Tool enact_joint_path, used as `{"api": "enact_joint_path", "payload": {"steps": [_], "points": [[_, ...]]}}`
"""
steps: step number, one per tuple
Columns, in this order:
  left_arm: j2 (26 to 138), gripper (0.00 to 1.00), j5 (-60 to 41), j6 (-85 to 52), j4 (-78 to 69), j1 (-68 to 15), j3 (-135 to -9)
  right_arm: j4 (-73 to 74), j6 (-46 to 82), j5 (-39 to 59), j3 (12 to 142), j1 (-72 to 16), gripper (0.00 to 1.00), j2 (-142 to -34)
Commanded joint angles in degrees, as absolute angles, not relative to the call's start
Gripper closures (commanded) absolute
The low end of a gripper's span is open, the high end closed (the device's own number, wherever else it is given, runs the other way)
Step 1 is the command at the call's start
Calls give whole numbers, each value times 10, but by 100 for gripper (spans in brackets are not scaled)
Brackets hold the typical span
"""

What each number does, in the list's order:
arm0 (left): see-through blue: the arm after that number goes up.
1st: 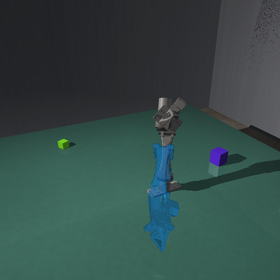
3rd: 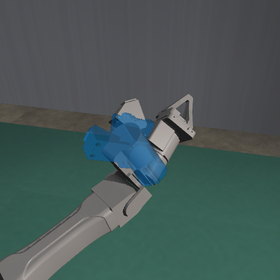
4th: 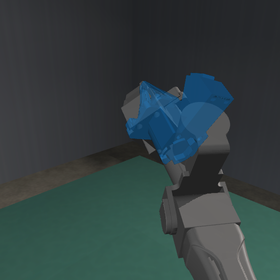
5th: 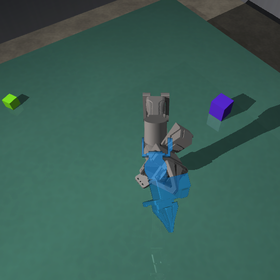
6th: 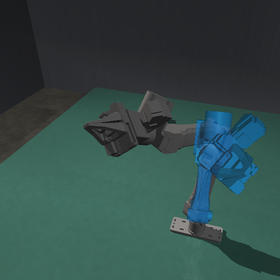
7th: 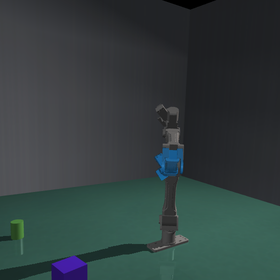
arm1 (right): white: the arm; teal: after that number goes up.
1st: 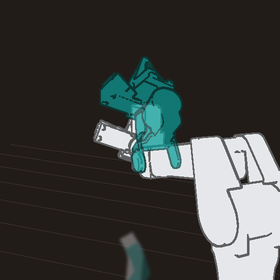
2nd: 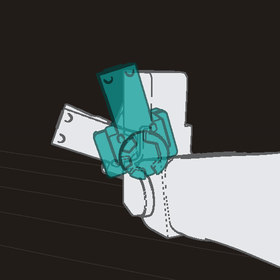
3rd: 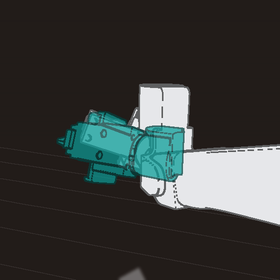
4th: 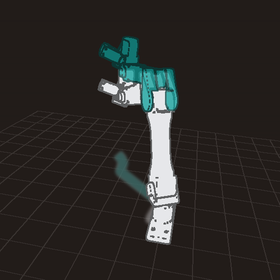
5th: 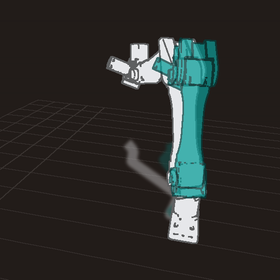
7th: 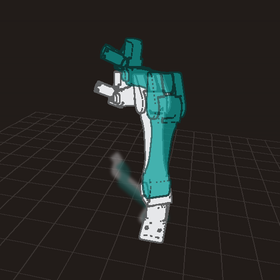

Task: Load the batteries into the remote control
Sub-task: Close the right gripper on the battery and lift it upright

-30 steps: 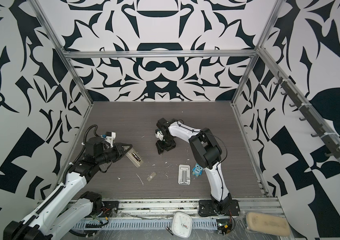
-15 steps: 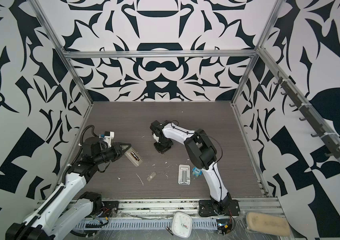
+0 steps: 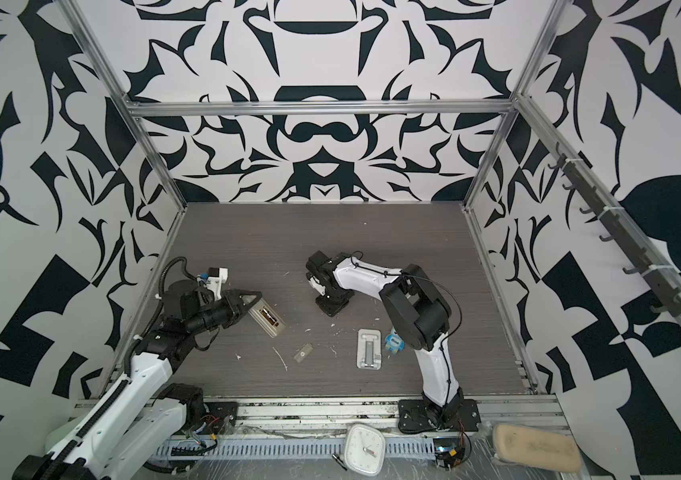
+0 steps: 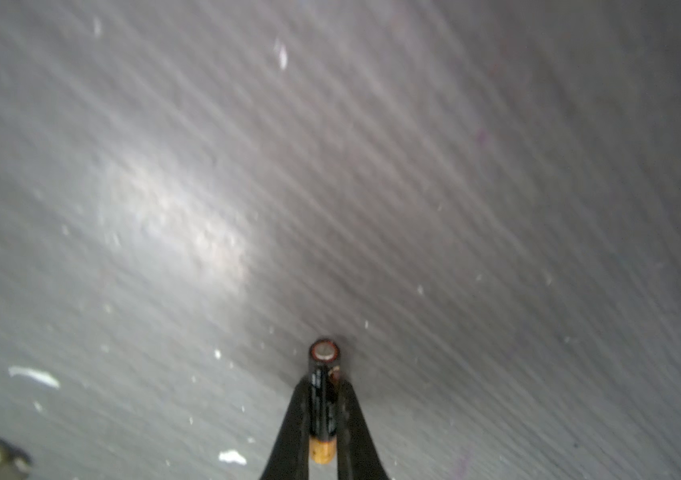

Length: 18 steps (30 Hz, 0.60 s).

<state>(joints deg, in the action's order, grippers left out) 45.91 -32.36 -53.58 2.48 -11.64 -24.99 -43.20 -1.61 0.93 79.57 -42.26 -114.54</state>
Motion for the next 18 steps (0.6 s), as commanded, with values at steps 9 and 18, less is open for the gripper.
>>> {"api": "enact_joint_path", "payload": {"steps": [9, 18], "points": [[486, 100, -329, -567, -51, -123, -253, -421, -86, 36, 722, -424, 95, -1076], [529, 100, -326, -581, -102, -136, -254, -412, -82, 32, 702, -424, 77, -1072]]}}
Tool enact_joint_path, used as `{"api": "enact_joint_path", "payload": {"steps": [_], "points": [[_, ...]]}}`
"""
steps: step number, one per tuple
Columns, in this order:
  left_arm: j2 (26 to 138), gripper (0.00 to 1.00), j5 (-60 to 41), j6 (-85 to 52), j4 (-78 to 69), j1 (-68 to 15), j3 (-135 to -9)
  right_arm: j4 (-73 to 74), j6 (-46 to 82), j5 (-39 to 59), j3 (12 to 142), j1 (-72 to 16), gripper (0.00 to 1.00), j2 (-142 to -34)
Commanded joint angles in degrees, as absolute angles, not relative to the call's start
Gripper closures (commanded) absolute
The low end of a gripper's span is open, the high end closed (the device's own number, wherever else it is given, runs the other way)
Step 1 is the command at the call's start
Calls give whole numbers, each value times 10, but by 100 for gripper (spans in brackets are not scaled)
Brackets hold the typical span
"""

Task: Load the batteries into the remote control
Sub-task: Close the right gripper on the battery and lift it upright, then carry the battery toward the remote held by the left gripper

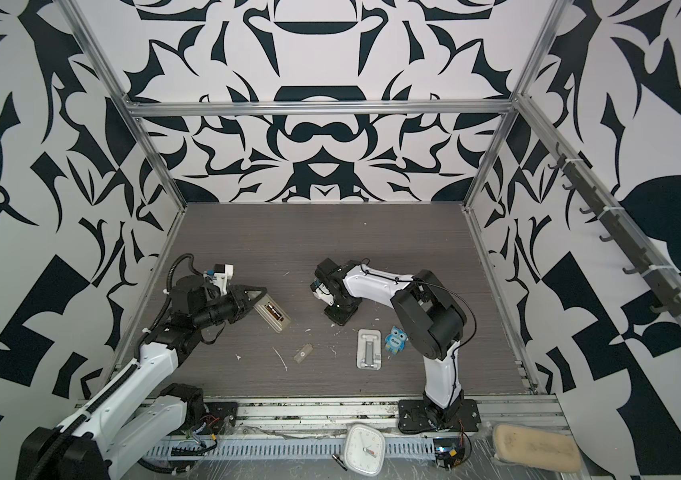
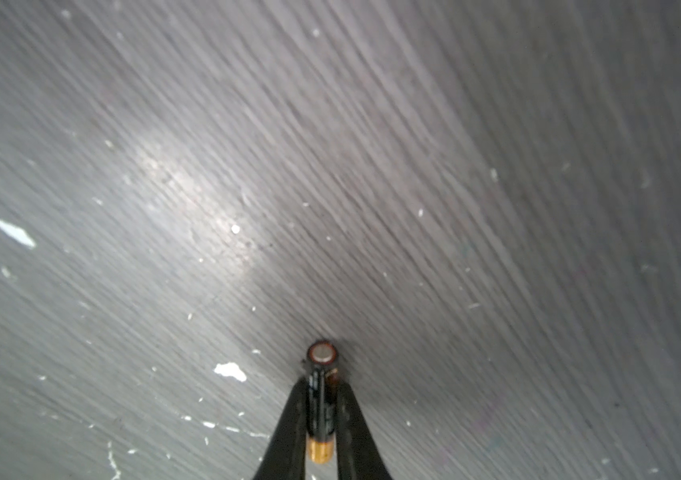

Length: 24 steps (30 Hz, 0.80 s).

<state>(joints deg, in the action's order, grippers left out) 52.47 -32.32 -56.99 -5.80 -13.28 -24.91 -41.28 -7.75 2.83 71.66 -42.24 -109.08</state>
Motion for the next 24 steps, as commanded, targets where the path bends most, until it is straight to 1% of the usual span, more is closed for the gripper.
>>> {"api": "enact_joint_path", "payload": {"steps": [1, 6, 8, 12, 13, 18, 21, 24], "points": [[531, 100, -328, -581, -104, -137, -255, -409, -82, 30, 697, -424, 76, -1068], [543, 100, -334, -578, -106, -137, -263, -411, -83, 31, 697, -424, 54, -1057], [546, 100, -335, -578, -108, -138, -265, -412, -82, 34, 698, -424, 51, -1053], [547, 100, -336, -576, -109, -138, -267, -411, -76, 37, 678, -424, 51, -1037], [548, 100, -336, -576, -109, -139, -267, -408, -76, 37, 672, -424, 53, -1036], [546, 100, -335, -577, -110, -139, -263, -404, -74, 38, 672, -419, 68, -1047], [543, 100, -334, -577, -108, -139, -263, -402, -74, 42, 678, -416, 72, -1054], [541, 100, -334, -577, -107, -139, -262, -402, -74, 46, 683, -416, 72, -1059]]}}
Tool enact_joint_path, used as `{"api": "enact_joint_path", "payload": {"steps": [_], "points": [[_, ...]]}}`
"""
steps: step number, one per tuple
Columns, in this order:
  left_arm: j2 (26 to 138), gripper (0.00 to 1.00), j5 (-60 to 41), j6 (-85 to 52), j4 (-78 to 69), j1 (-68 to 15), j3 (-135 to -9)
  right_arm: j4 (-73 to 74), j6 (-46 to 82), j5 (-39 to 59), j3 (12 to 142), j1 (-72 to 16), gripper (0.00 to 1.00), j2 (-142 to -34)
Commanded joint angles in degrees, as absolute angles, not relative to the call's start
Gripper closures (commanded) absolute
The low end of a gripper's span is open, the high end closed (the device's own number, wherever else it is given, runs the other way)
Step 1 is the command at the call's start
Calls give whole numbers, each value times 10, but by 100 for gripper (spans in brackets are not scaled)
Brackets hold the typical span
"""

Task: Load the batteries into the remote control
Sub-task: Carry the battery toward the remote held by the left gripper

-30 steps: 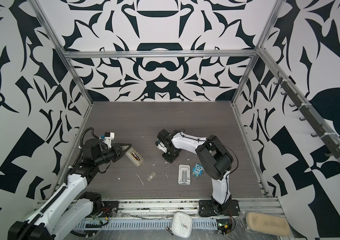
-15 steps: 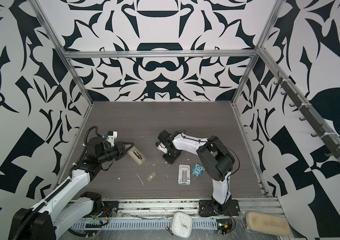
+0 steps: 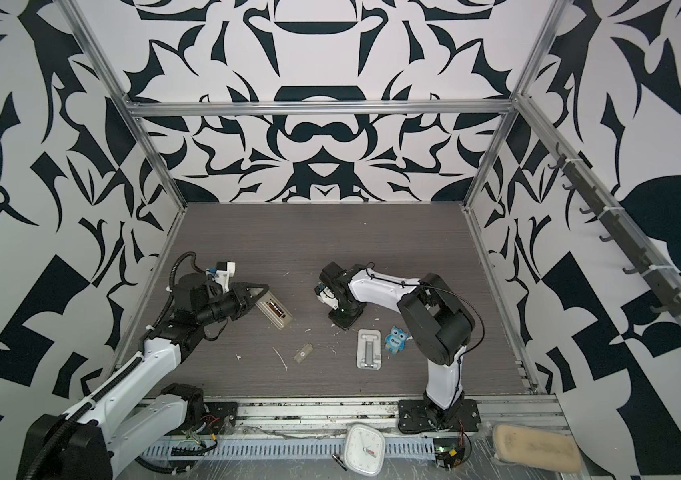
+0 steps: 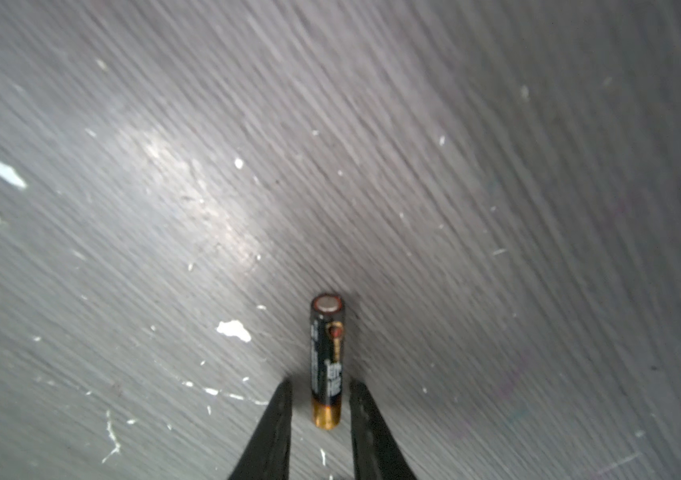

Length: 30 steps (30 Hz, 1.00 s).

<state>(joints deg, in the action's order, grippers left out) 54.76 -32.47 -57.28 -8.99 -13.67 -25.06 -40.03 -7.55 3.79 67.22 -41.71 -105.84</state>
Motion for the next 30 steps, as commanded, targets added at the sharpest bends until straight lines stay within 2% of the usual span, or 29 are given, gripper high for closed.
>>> {"api": "enact_joint_path", "payload": {"steps": [1, 5, 13, 15, 30], "points": [[540, 100, -334, -578, -107, -139, -261, -401, -73, 47, 683, -415, 72, -1060], [542, 100, -330, -580, -108, -139, -257, -397, -73, 53, 688, -416, 73, -1072], [589, 100, -335, -576, -108, -142, -301, -408, -70, 51, 691, -416, 97, -1064], [590, 100, -329, -580, -122, -145, -300, -410, -70, 49, 697, -416, 100, -1060], [596, 100, -324, -574, -158, -151, -292, -499, -57, 54, 751, -415, 100, -943]]}}
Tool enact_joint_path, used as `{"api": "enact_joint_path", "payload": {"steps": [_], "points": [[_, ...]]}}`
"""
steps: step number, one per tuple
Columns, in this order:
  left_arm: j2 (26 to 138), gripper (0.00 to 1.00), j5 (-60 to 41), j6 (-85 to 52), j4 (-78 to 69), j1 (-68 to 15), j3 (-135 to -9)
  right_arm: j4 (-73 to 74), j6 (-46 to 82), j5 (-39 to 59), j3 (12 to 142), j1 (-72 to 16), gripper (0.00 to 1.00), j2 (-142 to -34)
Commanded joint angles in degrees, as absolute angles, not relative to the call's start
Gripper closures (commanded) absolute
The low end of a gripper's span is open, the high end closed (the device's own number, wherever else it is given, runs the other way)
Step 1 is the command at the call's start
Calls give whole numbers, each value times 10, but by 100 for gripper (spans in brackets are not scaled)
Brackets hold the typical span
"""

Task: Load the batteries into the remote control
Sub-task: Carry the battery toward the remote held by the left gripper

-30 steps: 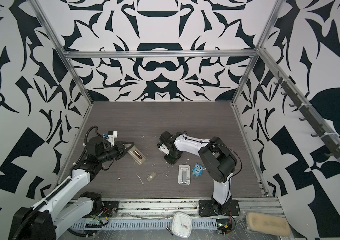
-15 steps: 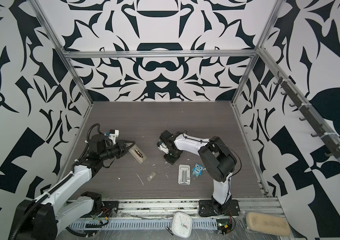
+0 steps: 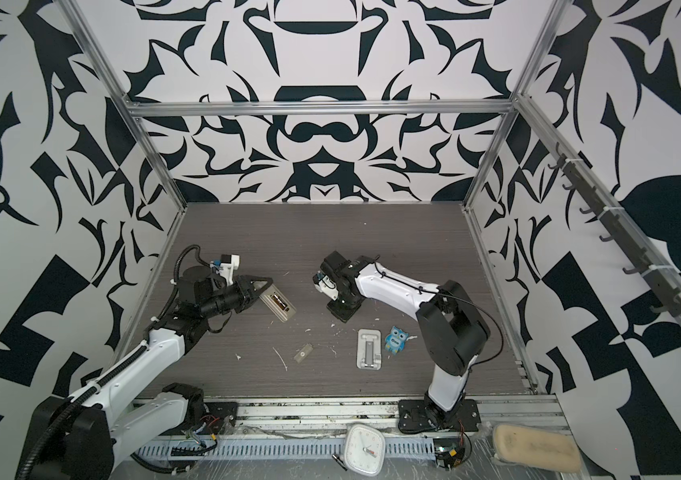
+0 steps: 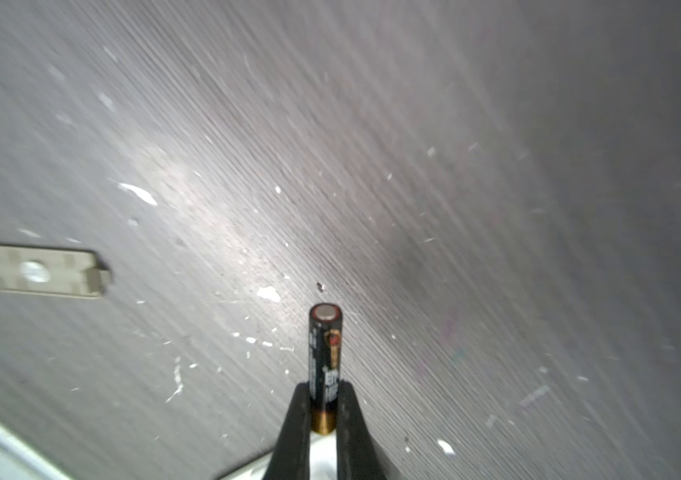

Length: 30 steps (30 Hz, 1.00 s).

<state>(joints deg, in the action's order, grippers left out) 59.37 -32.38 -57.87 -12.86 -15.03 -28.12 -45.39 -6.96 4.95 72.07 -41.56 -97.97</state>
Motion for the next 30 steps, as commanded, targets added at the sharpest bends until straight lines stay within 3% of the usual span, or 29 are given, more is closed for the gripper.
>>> {"api": "enact_joint_path", "payload": {"steps": [1, 9, 21, 30], "points": [[600, 100, -326, -573, -161, -151, -293, -512, -51, 53, 760, -415, 100, -934], [628, 100, -347, -568, -183, -151, -314, -629, -25, 62, 875, -446, 100, -921], [645, 100, -362, -562, -207, -151, -320, -755, -7, 123, 1163, -502, 100, -1072], [666, 100, -359, -574, -244, -159, -326, -765, -5, 139, 1176, -510, 100, -1108]]}}
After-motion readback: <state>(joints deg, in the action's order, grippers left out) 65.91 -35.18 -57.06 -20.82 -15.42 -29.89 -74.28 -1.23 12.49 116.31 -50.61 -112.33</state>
